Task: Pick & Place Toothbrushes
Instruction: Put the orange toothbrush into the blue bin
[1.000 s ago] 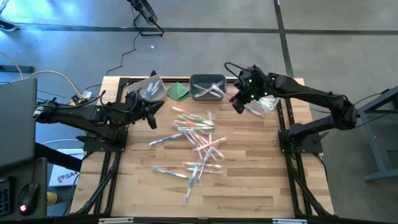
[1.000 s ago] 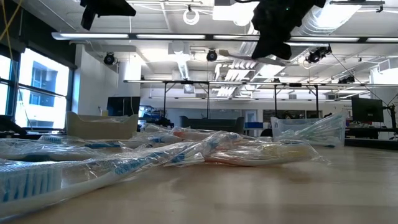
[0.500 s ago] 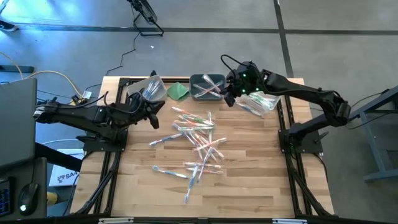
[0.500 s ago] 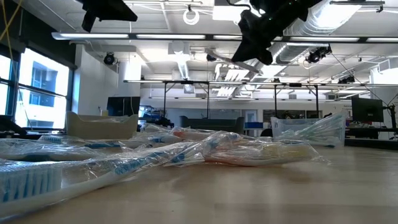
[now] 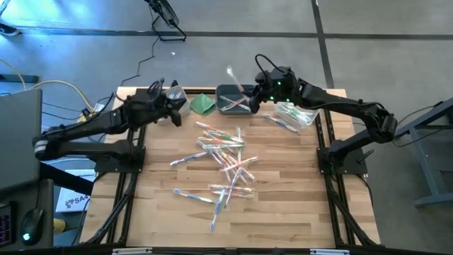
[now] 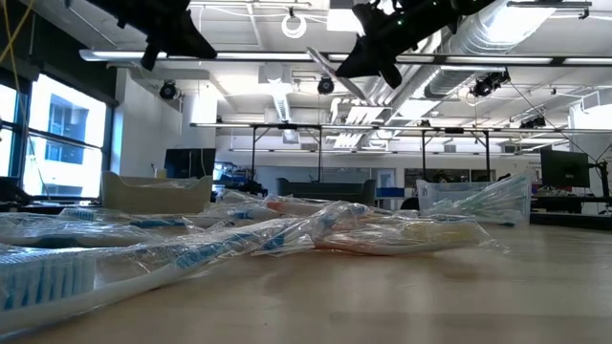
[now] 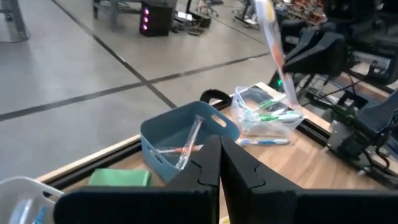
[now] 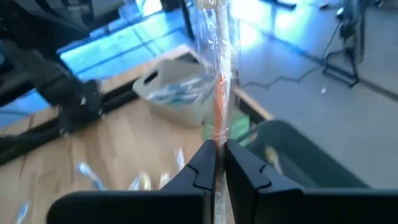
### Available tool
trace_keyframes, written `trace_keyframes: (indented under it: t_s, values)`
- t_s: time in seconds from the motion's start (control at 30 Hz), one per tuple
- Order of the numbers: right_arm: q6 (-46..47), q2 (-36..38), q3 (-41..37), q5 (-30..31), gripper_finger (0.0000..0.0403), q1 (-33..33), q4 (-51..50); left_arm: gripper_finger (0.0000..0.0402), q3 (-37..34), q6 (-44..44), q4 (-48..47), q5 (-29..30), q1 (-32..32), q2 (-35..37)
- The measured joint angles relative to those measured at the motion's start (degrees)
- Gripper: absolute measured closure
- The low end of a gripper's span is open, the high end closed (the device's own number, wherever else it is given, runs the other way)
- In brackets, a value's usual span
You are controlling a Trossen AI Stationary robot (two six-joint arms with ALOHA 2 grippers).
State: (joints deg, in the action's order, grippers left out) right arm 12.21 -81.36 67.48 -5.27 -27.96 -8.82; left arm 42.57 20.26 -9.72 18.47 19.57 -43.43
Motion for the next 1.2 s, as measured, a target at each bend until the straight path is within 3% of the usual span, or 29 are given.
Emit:
trace_keyframes:
  t_s: [0.23,0.33,0.77,1.2]
  values:
    - [0.0,0.0,0.0,0.4,0.039,-1.1,0.4,0.0402,0.0,-3.4,8.5,-20.5,11.5,-5.6]
    - [-0.3,0.0,0.0,-0.2,0.039,-1.8,0.0,0.0402,0.0,-3.5,15.4,-25.6,13.5,-10.4]
    - [-2.9,0.0,0.0,-2.4,0.039,-4.1,2.1,0.0402,0.0,-1.8,36.3,-28.4,14.2,-25.4]
    - [-1.3,-0.4,0.0,-2.5,0.039,-3.9,4.3,0.0402,0.0,-0.5,44.3,-26.3,14.2,-26.7]
